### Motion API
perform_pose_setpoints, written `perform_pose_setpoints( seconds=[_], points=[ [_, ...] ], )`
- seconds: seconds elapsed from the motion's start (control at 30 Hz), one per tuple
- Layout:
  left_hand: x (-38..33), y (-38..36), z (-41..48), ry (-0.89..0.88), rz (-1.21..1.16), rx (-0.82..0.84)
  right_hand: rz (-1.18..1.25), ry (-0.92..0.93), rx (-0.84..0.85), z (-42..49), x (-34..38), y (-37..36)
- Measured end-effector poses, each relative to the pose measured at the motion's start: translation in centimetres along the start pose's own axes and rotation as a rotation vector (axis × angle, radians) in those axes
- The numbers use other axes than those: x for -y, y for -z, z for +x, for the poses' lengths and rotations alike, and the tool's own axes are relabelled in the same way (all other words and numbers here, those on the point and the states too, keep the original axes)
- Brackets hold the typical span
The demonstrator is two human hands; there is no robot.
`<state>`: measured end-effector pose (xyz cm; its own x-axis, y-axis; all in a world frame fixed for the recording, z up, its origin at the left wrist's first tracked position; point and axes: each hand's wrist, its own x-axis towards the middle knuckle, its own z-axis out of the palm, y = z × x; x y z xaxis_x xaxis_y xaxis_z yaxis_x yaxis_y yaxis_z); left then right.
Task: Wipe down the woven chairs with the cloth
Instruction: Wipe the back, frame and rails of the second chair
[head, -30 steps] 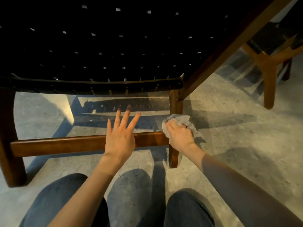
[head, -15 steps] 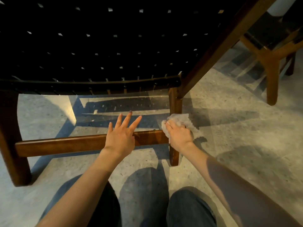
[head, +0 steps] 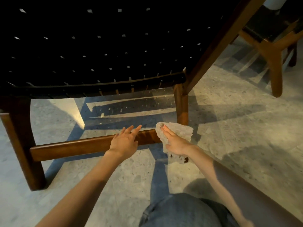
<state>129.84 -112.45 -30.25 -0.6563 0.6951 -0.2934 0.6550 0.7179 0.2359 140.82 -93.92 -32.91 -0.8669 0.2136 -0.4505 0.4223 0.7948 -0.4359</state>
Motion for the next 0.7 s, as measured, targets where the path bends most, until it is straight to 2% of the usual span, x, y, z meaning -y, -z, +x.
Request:
perform_pose_setpoints(
  seconds=[0.13, 0.2, 0.3, 0.37, 0.5, 0.53, 0.7],
  points=[
    [0.0, -1.1, 0.9, -0.146, -0.052, -0.093, 0.024, 0.055, -0.012, 0.0, 1.1, 1.2],
    [-0.1, -1.2, 1.6, -0.229, -0.083, -0.205, 0.087, 0.13, -0.098, -0.7, 2.0, 1.4],
    [-0.1, -1.4, 2.2, -0.284, -0.263, -0.33, 0.225, 0.223, -0.249, -2.2, 3.0, 1.4],
    [0.1, -1.5, 2.1, -0.285, -0.479, -0.293, 0.222, 0.236, -0.346, -2.9, 3.3, 1.2],
    [0.8, -1.5, 0.9, -0.096, -1.227, 0.031, 0.283, 0.211, -0.485, -3.6, 4.8, 0.7],
    [1.0, -1.6, 0.6, -0.058, -1.326, 0.073, 0.286, 0.211, -0.491, -3.6, 5.3, 0.5],
    [2.8, -1.3, -0.5, 0.017, -1.37, -0.029, 0.239, 0.24, -0.454, -3.3, 7.7, -0.5]
  ],
)
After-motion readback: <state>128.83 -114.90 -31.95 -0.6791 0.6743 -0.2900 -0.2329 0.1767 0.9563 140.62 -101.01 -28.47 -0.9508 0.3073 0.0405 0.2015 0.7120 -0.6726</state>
